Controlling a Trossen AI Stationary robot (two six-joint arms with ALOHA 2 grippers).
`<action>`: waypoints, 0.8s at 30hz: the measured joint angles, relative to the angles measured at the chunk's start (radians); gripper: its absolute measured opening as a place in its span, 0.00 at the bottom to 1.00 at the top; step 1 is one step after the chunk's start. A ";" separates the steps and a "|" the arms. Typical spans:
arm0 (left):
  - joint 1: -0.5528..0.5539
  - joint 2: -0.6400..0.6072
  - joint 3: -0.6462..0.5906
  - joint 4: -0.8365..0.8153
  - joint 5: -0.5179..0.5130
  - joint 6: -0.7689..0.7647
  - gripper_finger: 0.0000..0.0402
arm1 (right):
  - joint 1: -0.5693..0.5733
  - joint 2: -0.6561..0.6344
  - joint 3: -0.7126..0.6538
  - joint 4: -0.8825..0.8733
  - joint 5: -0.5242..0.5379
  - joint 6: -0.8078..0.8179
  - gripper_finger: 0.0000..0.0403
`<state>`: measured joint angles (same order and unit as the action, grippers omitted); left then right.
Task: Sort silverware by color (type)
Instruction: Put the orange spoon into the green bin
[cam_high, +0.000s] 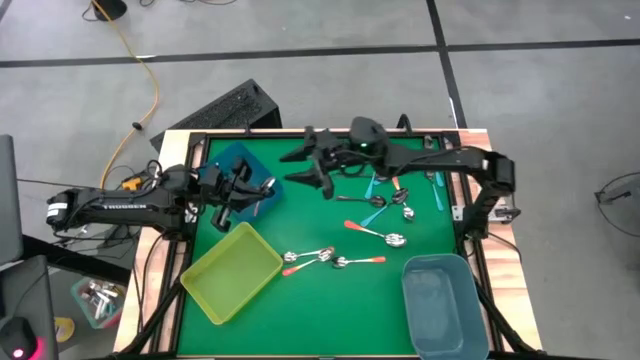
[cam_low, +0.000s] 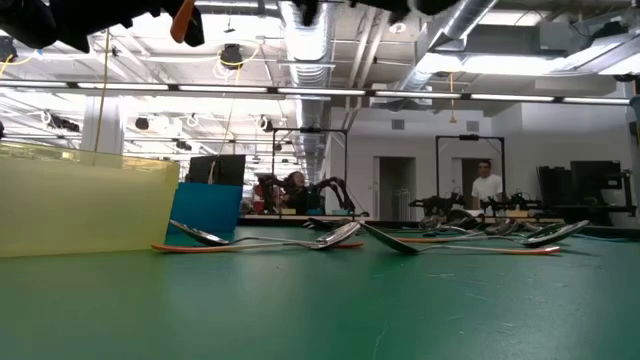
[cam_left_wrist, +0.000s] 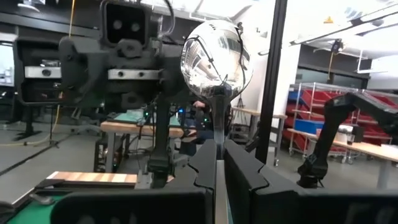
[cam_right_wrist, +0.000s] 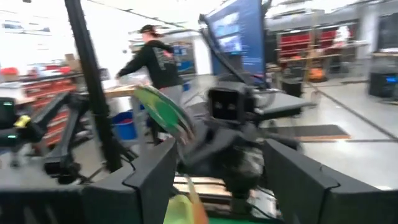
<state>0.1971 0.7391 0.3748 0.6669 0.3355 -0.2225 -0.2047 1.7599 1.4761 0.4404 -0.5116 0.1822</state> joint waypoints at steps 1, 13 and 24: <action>0.002 0.000 0.000 -0.004 0.000 0.003 0.00 | 0.005 0.022 0.030 -0.019 -0.014 -0.001 0.65; 0.009 0.000 0.000 -0.003 0.045 0.001 0.00 | 0.041 0.161 0.206 -0.070 -0.093 -0.001 0.65; 0.010 0.000 0.000 -0.003 0.073 -0.027 0.00 | 0.068 0.160 0.208 -0.048 -0.094 -0.078 0.65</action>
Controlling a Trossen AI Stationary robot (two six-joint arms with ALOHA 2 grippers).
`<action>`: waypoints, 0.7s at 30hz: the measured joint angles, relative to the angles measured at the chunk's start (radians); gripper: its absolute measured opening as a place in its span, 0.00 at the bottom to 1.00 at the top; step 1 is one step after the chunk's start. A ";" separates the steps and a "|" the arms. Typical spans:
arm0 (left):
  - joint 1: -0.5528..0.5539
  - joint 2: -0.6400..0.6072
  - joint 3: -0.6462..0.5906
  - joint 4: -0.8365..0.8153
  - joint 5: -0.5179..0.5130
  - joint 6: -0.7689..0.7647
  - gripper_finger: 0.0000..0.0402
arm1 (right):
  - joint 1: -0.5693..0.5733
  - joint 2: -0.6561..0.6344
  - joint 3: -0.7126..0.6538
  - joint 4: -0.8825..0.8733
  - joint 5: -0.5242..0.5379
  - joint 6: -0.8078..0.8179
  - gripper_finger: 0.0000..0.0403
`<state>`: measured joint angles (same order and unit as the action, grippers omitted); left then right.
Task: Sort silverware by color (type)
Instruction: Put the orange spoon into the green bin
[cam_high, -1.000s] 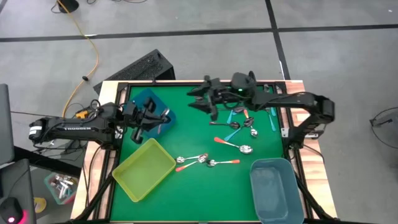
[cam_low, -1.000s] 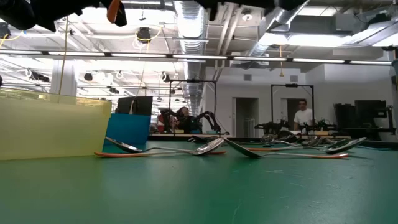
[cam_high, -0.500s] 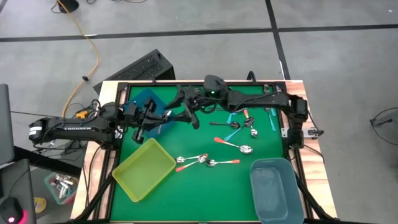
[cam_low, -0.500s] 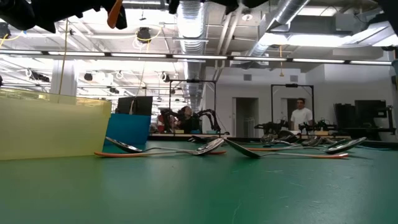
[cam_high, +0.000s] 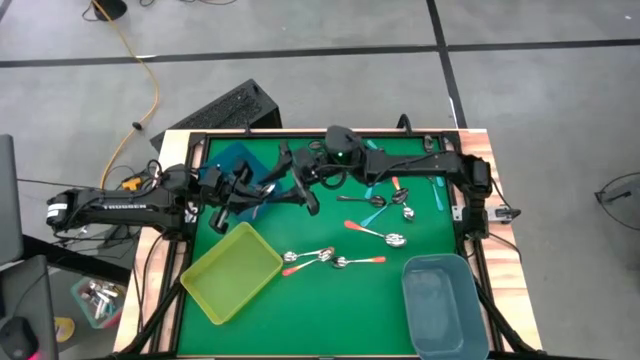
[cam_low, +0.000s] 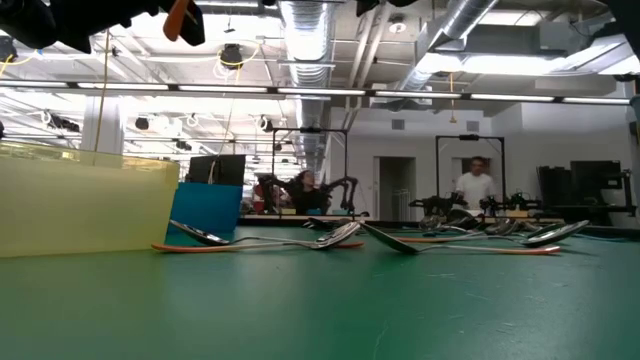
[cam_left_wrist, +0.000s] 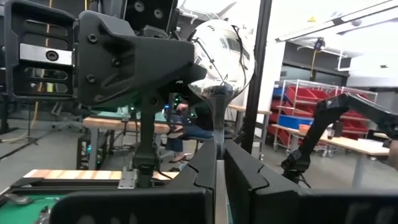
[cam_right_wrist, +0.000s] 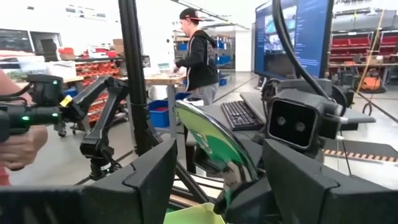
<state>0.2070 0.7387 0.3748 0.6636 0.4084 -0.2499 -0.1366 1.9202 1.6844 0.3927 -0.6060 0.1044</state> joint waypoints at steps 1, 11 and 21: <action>0.000 0.000 0.000 0.000 0.001 -0.008 0.00 | 0.002 0.000 0.000 -0.001 0.000 -0.004 0.65; 0.000 0.002 0.000 -0.003 0.007 -0.057 0.00 | 0.022 0.000 0.000 0.007 0.012 -0.035 0.57; -0.001 0.007 0.000 -0.008 0.026 -0.102 0.00 | 0.024 0.000 0.000 -0.010 0.017 -0.045 0.20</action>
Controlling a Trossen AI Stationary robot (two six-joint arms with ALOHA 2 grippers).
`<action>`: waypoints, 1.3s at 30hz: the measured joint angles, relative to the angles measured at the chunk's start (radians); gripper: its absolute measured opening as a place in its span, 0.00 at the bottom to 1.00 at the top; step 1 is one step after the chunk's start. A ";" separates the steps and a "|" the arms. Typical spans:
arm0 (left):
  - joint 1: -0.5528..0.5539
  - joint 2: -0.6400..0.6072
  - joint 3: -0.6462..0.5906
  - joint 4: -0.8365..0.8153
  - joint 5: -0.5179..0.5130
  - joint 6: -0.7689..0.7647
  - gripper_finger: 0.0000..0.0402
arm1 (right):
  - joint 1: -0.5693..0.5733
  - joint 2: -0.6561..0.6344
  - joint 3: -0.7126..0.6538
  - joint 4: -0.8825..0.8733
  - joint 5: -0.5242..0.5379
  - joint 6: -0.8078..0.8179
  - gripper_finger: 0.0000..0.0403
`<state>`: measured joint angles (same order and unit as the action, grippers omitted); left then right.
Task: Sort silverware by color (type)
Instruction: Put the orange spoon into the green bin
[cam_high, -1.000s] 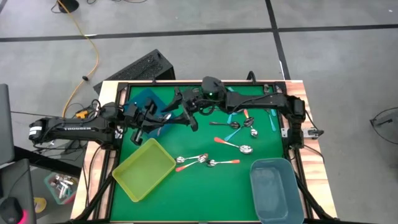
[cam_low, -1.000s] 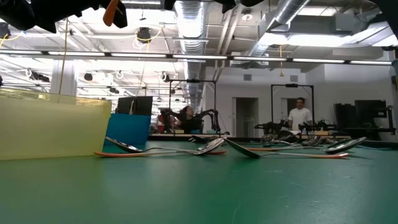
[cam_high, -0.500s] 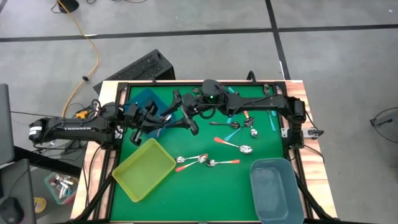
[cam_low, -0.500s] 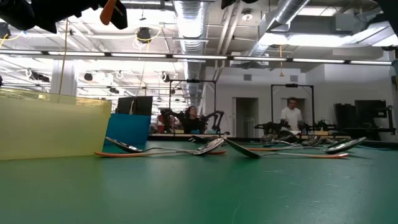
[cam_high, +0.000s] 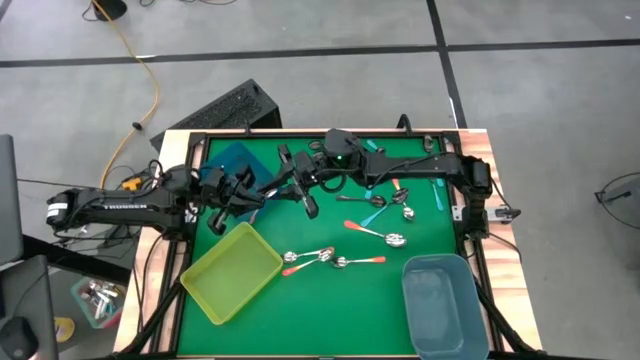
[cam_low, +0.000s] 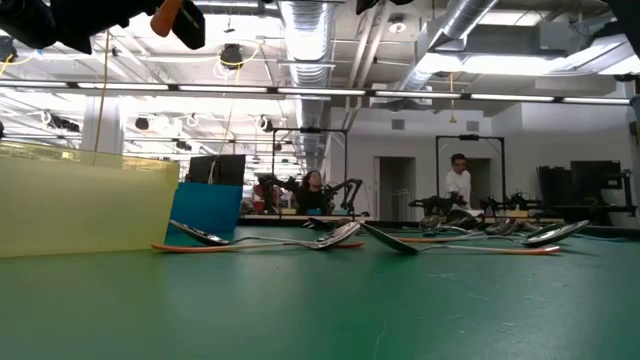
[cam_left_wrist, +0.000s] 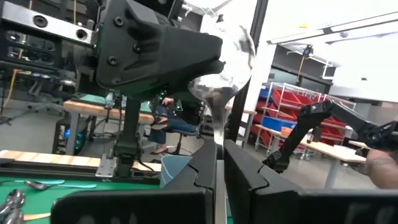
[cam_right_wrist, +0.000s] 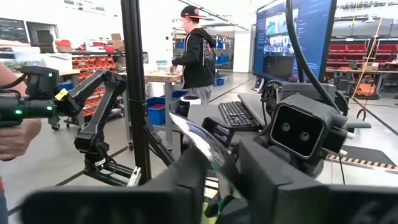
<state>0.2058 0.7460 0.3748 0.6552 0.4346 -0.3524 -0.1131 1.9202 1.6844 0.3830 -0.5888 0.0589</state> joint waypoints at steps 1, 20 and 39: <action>0.000 0.000 0.000 0.000 0.000 -0.004 0.00 | 0.000 0.000 0.000 -0.006 0.006 -0.003 0.15; 0.018 -0.092 0.020 -0.046 -0.122 -0.068 0.23 | -0.060 -0.133 -0.001 -0.242 0.078 0.044 0.02; 0.088 -0.498 0.023 -0.043 -0.524 0.067 0.17 | 0.052 0.031 -0.023 0.077 0.168 0.055 0.02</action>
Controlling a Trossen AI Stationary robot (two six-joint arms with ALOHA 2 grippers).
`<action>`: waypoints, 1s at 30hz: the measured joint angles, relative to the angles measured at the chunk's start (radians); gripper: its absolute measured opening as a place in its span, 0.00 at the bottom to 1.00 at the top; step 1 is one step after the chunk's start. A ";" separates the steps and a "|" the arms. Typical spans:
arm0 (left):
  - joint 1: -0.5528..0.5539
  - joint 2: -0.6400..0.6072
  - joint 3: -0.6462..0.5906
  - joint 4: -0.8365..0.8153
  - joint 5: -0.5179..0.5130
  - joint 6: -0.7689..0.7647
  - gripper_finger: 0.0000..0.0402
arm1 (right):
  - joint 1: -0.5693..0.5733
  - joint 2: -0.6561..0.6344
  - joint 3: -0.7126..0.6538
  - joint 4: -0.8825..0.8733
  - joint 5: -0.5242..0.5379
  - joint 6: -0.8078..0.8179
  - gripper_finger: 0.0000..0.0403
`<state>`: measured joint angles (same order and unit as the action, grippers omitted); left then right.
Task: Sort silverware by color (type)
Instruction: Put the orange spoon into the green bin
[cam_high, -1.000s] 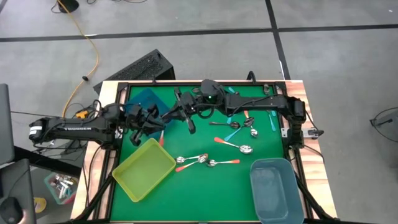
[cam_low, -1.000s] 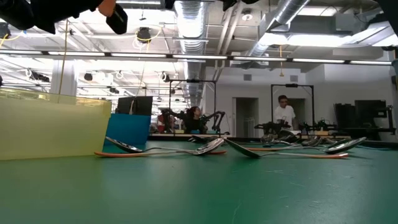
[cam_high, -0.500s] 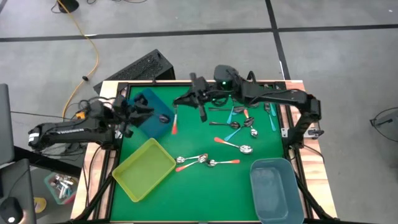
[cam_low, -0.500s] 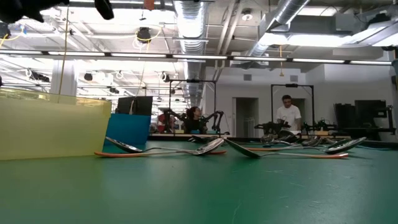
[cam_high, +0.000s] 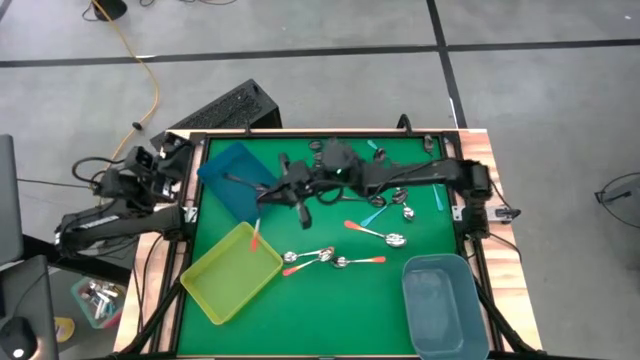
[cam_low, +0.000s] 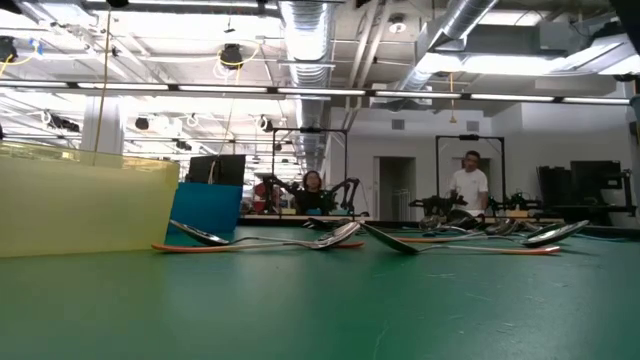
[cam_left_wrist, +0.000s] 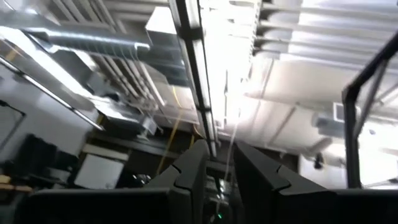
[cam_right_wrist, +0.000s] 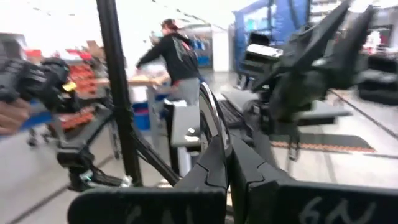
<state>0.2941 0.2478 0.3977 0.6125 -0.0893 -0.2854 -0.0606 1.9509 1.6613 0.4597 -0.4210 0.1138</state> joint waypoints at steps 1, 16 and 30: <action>0.000 -0.007 0.000 0.000 -0.011 0.009 0.17 | 0.004 0.024 0.000 0.035 0.000 0.008 0.02; 0.000 -0.019 0.000 -0.047 -0.147 0.040 0.17 | 0.041 0.403 0.281 0.142 -0.114 0.073 0.03; 0.000 -0.019 0.000 -0.062 -0.170 0.042 0.17 | 0.089 0.622 0.581 -0.199 -0.066 -0.132 0.03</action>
<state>0.2939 0.2291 0.3973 0.5503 -0.2592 -0.2432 0.0283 2.5732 2.2425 0.2607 -0.4865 -0.0179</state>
